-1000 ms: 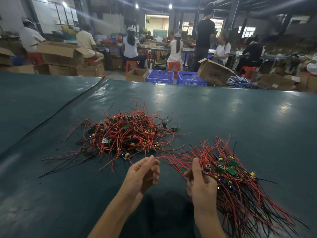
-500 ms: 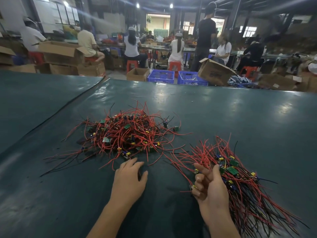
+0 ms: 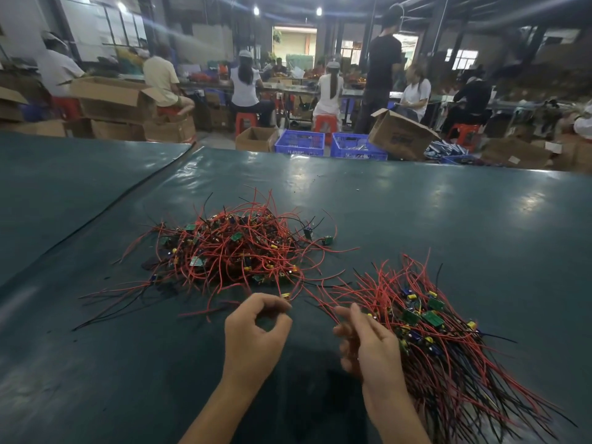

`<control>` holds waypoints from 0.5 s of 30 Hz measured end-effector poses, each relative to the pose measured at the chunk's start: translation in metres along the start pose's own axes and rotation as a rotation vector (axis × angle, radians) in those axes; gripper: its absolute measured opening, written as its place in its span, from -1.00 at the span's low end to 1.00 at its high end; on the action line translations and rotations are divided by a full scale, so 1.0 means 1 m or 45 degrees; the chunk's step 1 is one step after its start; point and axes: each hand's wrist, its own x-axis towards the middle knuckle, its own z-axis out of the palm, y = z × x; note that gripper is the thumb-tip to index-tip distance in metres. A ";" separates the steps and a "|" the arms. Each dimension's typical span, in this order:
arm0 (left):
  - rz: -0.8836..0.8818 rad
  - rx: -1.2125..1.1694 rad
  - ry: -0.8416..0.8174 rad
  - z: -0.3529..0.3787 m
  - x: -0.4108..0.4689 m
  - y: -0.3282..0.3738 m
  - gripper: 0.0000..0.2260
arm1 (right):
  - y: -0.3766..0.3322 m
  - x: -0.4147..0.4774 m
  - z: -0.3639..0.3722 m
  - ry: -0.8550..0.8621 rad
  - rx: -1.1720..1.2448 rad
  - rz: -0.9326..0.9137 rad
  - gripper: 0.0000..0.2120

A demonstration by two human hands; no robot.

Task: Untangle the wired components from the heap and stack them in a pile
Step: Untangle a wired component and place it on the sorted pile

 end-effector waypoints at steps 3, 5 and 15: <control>0.162 -0.108 -0.123 0.007 -0.007 0.007 -0.86 | 0.003 -0.005 0.006 -0.109 -0.132 0.006 -0.75; 0.190 -0.216 -0.266 0.010 -0.012 0.010 -0.91 | 0.004 -0.008 0.009 -0.139 -0.172 -0.021 -0.75; -0.320 -0.600 -0.626 0.010 -0.008 0.008 -0.82 | 0.008 -0.007 0.009 -0.095 -0.125 -0.135 -0.88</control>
